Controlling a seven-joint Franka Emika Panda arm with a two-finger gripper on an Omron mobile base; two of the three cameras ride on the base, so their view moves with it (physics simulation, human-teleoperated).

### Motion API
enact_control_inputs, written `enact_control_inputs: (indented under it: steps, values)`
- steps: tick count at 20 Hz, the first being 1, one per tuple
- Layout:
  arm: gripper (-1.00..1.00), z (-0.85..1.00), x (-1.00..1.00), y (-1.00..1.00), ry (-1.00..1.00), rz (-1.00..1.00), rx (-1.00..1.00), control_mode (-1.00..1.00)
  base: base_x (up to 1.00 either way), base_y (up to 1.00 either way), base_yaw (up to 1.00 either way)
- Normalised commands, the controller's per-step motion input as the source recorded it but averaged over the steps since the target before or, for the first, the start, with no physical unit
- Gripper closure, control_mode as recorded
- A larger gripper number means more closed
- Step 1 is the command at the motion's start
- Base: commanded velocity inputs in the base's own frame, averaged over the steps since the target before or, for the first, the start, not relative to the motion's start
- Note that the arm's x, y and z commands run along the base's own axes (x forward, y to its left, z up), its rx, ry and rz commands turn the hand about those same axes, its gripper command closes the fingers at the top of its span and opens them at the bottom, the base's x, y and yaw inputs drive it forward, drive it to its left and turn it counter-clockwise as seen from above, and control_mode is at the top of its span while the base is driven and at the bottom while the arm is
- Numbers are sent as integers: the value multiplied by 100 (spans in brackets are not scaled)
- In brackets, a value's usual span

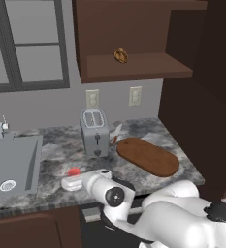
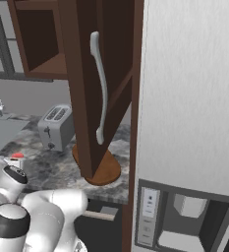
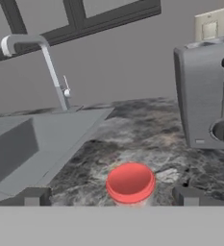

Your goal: Pick the bread, place it on the cutting board, pick the jam, place it on the counter, and close the cabinet.

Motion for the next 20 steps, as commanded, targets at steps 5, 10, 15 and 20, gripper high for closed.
enact_control_inputs:
  steps: [5, 10, 15, 20]
  values:
    - [-100, 46, -22, -14, 4, -1, 5, -100, 0, 0, 0]
    - [-100, 42, -21, -11, 5, -2, 3, -100, 0, 0, 0]
    - [-100, 42, -20, -4, 7, -2, 2, -100, 0, 0, 0]
    - [-100, 47, -16, -7, 11, -3, 4, -100, 0, 0, 0]
